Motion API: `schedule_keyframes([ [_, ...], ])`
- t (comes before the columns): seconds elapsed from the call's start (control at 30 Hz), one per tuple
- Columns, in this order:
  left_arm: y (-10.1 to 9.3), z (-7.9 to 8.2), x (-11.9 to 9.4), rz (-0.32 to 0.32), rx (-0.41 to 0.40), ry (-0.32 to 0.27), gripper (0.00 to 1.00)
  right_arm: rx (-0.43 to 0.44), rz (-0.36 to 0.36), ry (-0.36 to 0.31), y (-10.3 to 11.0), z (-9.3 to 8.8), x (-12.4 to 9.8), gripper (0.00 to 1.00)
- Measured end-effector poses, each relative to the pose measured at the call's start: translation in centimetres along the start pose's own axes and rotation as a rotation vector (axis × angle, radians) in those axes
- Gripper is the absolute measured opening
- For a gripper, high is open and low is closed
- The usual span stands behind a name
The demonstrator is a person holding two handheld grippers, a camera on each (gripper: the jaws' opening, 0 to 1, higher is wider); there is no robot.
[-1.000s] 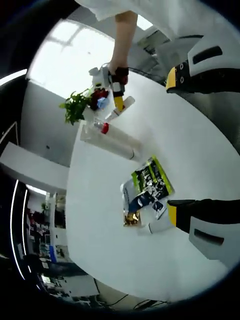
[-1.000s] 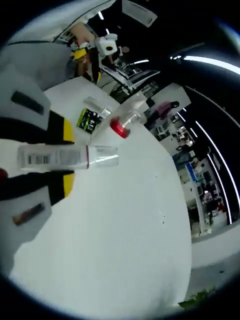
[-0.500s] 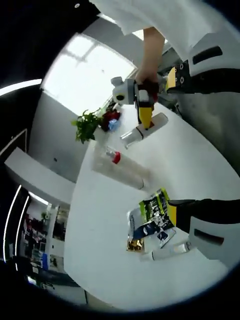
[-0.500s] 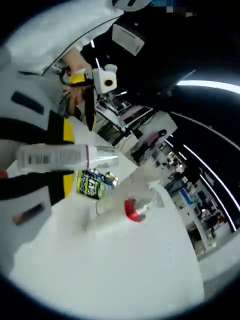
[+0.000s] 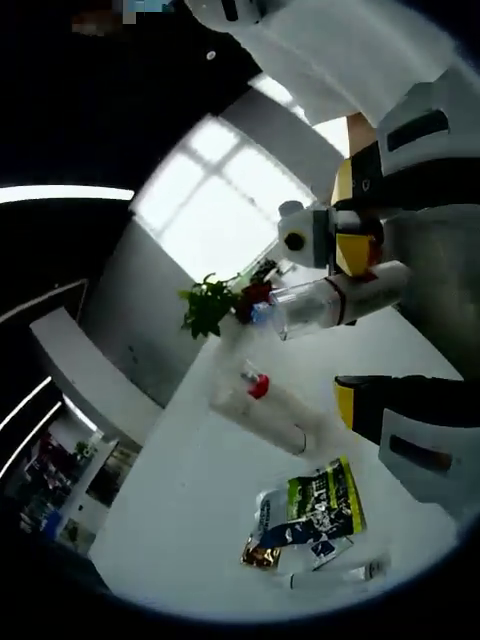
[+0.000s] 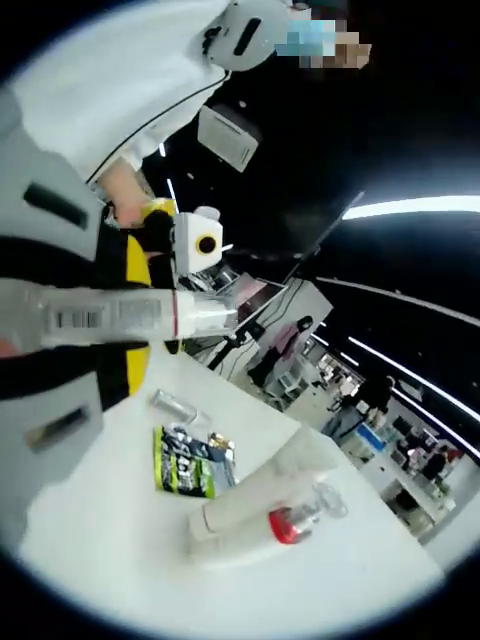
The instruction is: Arrange the skincare products in the storage area until every visible bottle or jar stands upright without overlapping.
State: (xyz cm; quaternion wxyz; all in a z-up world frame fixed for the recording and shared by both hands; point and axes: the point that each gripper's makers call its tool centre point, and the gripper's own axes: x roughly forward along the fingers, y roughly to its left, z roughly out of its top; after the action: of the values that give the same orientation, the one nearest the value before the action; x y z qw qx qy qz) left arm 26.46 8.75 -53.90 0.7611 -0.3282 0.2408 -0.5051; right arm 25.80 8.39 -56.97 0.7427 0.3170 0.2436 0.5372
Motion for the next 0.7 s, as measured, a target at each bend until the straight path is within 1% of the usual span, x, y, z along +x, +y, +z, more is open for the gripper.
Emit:
schedule_keyframes([
  [0.03,-0.1,-0.1,0.0,-0.005,-0.005,0.000,0.58,0.002,0.004,-0.001,0.2,-0.1,0.0,0.20],
  [0.07,-0.2,-0.2,0.1,-0.012,-0.007,0.002,0.54,0.011,0.026,-0.006,0.7,-0.1,0.0,0.20],
  [0.17,-0.4,-1.0,0.4,-0.027,-0.004,0.022,0.49,0.028,0.072,-0.019,2.0,-0.1,0.0,0.20],
  [0.23,-0.8,-1.5,0.6,-0.049,-0.015,0.036,0.47,0.027,0.092,-0.020,2.8,-0.2,-0.1,0.20],
  [0.27,-1.0,-1.6,0.7,-0.061,-0.020,0.038,0.44,0.032,0.103,-0.020,3.1,-0.2,-0.2,0.20],
  [0.33,-1.9,-1.5,0.8,-0.107,-0.044,0.021,0.38,0.033,0.112,-0.017,3.6,-0.3,-0.3,0.20],
  [0.43,-3.0,-1.2,1.0,-0.155,-0.049,0.000,0.24,0.027,0.118,-0.007,4.1,-0.6,-0.6,0.20],
  [0.47,-3.0,-1.2,1.1,-0.154,-0.048,-0.001,0.19,0.022,0.122,-0.006,4.2,-0.7,-0.8,0.20],
  [0.5,-3.0,-1.3,1.3,-0.148,-0.034,0.003,0.19,0.025,0.121,-0.015,4.4,-0.6,-0.8,0.20],
  [0.57,-3.1,-1.3,1.6,-0.143,-0.029,0.013,0.19,0.021,0.113,-0.017,4.4,-0.6,-0.9,0.20],
  [0.6,-3.0,-1.5,1.7,-0.131,-0.019,0.022,0.19,-0.039,0.078,-0.018,3.7,-0.6,-1.0,0.20],
  [0.63,-2.5,-1.6,1.7,-0.095,0.010,0.031,0.19,-0.053,0.064,-0.018,3.4,-0.7,-1.0,0.20],
  [0.7,-1.5,-2.0,1.7,-0.025,0.089,0.073,0.18,-0.144,-0.014,0.004,2.2,-1.0,-1.1,0.23],
])
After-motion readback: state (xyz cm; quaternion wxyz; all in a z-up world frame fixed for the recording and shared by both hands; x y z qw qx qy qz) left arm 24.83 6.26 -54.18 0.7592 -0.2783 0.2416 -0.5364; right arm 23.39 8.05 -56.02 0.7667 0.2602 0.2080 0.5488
